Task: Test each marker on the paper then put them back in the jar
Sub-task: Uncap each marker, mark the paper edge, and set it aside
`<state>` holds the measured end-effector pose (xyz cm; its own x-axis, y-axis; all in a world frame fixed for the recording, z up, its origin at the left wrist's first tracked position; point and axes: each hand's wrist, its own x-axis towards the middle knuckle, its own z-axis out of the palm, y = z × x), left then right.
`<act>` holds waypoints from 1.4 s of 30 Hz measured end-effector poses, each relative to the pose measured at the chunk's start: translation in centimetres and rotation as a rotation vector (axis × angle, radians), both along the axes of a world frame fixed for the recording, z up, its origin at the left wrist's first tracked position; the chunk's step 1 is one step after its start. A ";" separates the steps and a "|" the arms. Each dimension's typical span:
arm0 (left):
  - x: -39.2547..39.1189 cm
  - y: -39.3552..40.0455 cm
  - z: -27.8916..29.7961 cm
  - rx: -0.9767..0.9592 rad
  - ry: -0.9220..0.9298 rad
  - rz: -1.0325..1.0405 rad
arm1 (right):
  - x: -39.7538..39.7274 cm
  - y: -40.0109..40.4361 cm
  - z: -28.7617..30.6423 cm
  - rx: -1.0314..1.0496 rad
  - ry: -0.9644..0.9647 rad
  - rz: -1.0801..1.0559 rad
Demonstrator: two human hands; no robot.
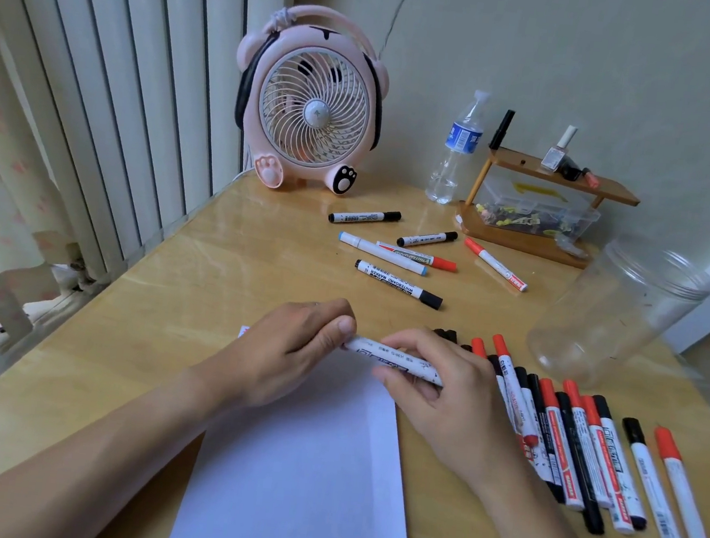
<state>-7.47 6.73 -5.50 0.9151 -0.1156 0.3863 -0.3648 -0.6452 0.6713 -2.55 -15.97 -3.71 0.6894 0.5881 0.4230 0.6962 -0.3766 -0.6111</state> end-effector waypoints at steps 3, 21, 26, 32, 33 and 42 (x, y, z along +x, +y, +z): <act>-0.1 -0.4 -0.1 -0.067 0.009 0.022 | -0.4 0.5 -0.3 0.033 -0.088 -0.034; -0.3 -1.2 -0.1 0.030 -0.108 0.052 | -0.7 0.4 0.1 0.040 0.195 0.022; -0.5 -1.2 0.1 0.013 -0.130 0.028 | -0.7 0.3 0.5 0.028 0.172 0.008; -1.3 -1.2 0.3 0.011 -0.130 0.036 | -1.3 0.3 1.1 -0.027 0.122 -0.044; -1.5 -1.4 0.3 0.029 -0.132 0.029 | -1.5 0.1 1.3 -0.030 0.101 -0.063; -2.6 -7.0 3.1 0.217 -0.135 -0.006 | -4.4 -6.7 3.2 -0.060 0.003 -0.222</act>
<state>-10.08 -0.32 -2.37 0.8557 -0.2144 0.4709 -0.4463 -0.7662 0.4623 -6.97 -22.63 -0.55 0.8061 0.4460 0.3890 0.5902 -0.5563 -0.5850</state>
